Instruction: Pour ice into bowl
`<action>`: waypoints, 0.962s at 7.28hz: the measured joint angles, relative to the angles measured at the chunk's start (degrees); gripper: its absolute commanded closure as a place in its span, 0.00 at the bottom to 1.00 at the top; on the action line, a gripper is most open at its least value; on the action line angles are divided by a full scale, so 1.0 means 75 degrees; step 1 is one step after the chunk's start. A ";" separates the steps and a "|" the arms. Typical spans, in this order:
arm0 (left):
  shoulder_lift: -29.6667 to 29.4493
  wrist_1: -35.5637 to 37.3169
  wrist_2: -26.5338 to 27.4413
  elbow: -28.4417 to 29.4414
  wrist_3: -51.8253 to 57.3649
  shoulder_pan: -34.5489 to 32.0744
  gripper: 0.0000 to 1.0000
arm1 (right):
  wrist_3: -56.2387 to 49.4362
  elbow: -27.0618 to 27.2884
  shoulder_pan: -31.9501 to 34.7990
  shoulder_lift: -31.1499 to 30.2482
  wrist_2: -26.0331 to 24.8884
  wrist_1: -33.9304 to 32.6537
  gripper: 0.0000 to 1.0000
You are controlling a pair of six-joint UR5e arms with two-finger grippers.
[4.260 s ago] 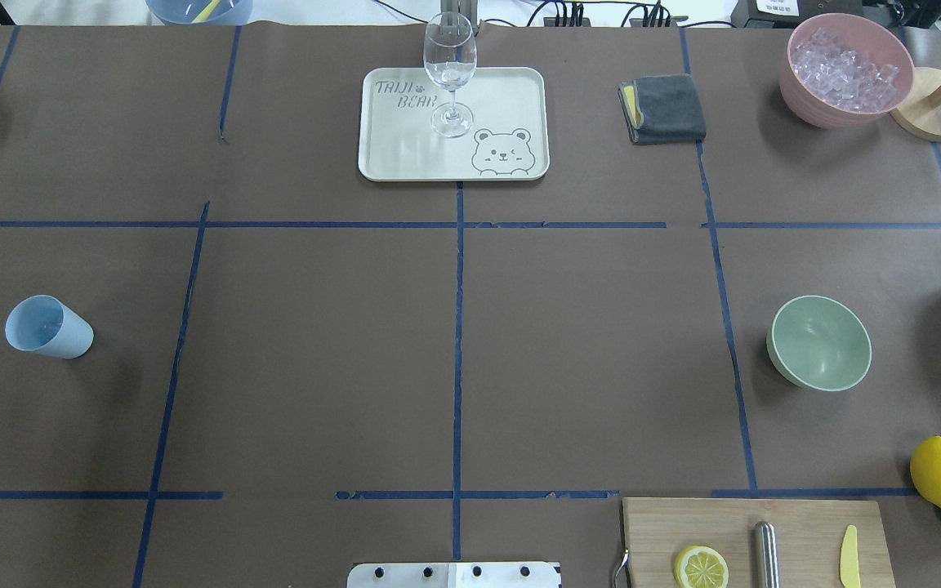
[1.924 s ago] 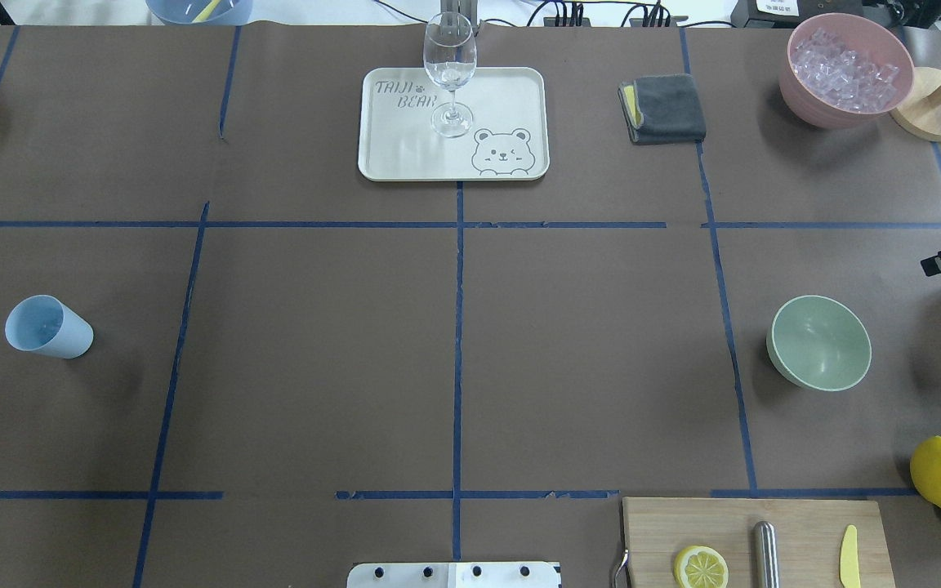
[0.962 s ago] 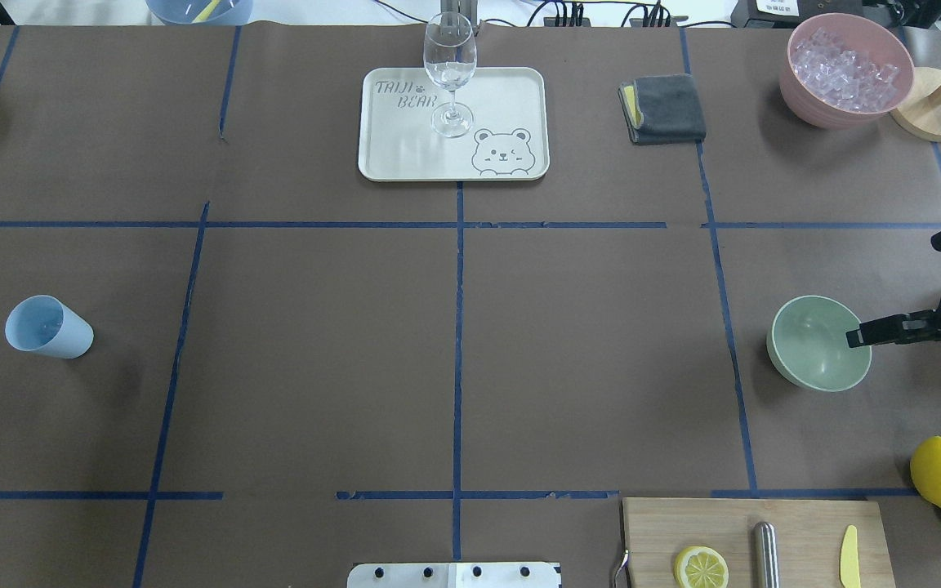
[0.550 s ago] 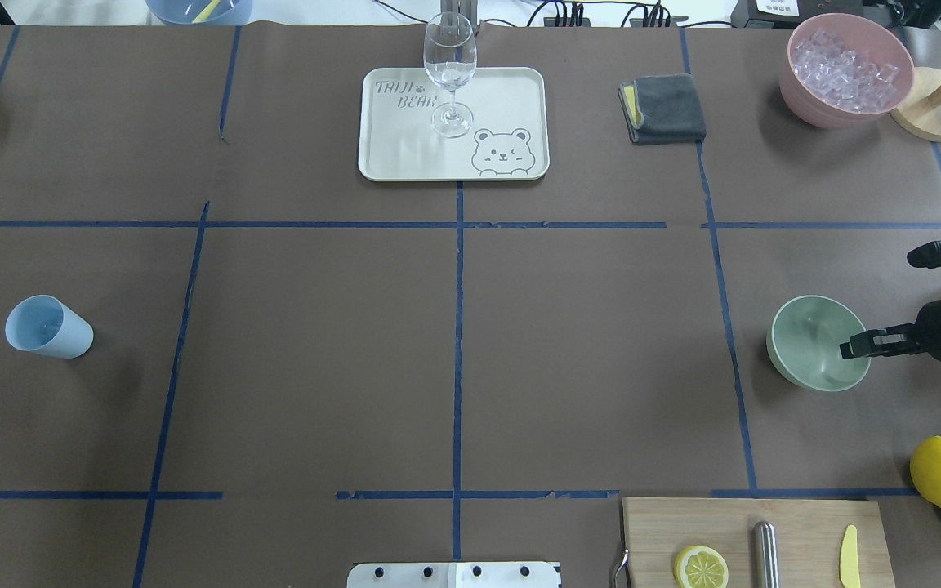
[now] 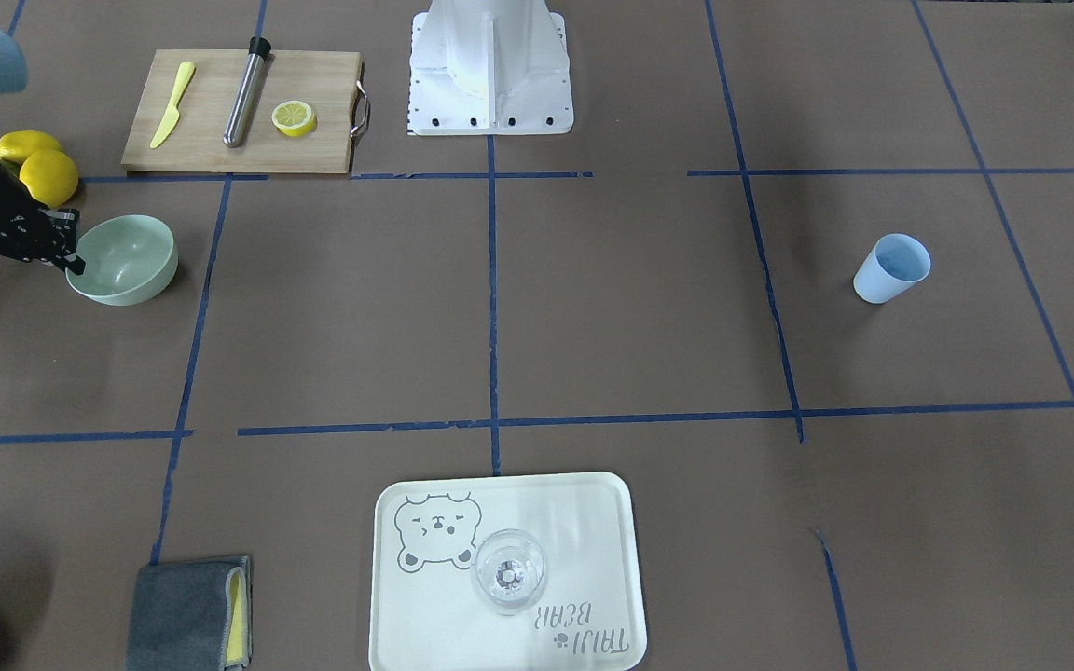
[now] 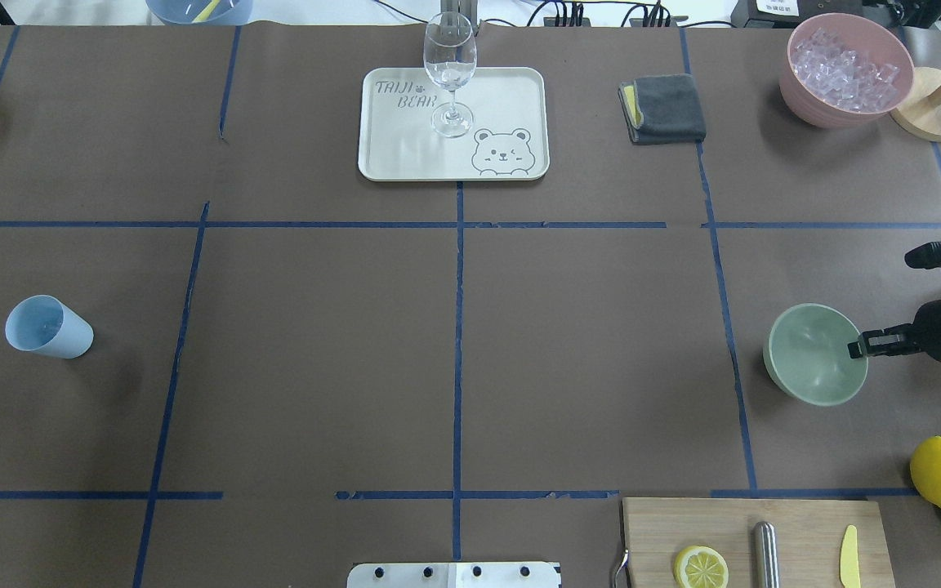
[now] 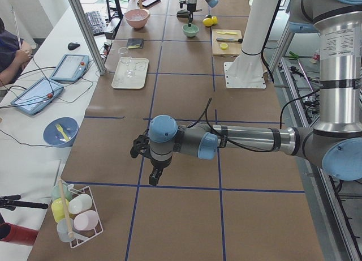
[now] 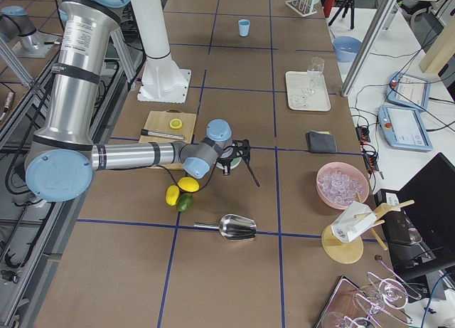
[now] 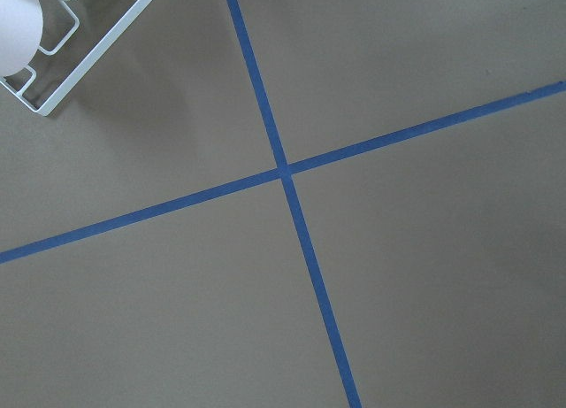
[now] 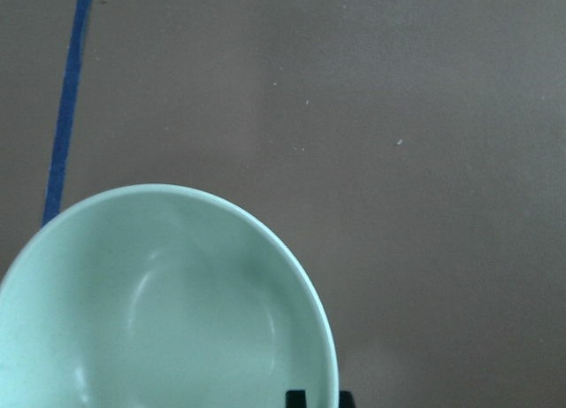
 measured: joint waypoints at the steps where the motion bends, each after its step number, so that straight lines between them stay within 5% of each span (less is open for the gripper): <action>1: 0.0000 0.0000 0.0000 -0.0002 0.0000 0.0000 0.00 | 0.0205 0.0075 0.0032 0.0201 0.0008 0.0012 1.00; 4: 0.0000 0.0000 0.0000 -0.0007 -0.0007 0.0000 0.00 | 0.1256 0.0183 -0.0027 0.1706 0.0068 -0.0391 1.00; 7: 0.0000 -0.0003 -0.0010 -0.0008 -0.0014 0.0007 0.00 | 0.2041 0.0182 -0.0701 0.3901 0.0001 -0.2440 1.00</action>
